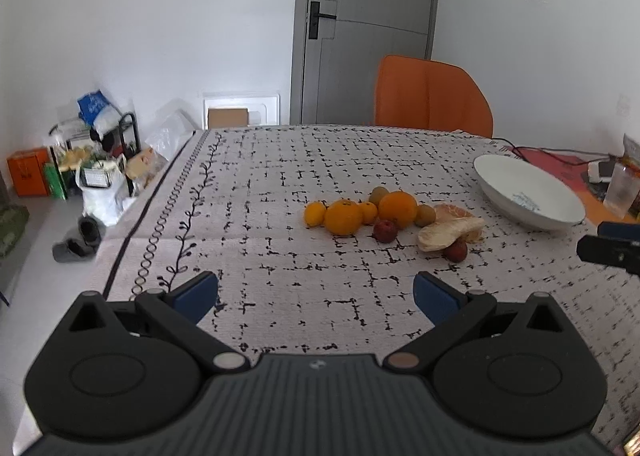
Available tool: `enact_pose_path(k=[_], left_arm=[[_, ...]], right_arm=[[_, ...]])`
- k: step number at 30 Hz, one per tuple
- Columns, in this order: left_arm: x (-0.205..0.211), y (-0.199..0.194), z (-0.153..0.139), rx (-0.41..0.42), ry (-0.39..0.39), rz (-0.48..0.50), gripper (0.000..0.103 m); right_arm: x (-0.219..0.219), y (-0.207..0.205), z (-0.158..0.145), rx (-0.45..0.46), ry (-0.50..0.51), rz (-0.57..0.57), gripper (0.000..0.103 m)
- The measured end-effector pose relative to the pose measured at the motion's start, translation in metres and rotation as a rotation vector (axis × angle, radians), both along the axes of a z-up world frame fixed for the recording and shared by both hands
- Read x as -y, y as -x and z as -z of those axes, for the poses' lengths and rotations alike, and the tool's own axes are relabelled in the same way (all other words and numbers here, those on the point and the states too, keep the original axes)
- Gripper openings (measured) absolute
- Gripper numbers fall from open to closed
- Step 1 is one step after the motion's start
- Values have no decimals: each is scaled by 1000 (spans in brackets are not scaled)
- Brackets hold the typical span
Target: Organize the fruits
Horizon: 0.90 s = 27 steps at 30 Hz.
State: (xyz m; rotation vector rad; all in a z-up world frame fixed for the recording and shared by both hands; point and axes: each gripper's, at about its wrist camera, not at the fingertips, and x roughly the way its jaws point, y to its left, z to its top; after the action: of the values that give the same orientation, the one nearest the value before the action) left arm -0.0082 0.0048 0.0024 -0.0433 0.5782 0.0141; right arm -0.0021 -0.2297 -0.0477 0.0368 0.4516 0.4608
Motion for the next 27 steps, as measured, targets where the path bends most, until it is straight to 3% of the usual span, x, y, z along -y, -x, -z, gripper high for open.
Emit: enact_pose_path(k=[12,17,22,27], left_arm=[[2,-16,12,5,45,40,101],[3,-25,15,12,61,45,92],[0,-35,19,3,81,40,78],[-1,-44,24,-4,84,43,74]], right_arm=[[-3,-18,12,-41,-28,-33,102],[-9,-28,18,-64,-37,-59,82],[-18,-39,22,-79,-31,-77,74],[-27,-53,27,-109,-31,-100,63]])
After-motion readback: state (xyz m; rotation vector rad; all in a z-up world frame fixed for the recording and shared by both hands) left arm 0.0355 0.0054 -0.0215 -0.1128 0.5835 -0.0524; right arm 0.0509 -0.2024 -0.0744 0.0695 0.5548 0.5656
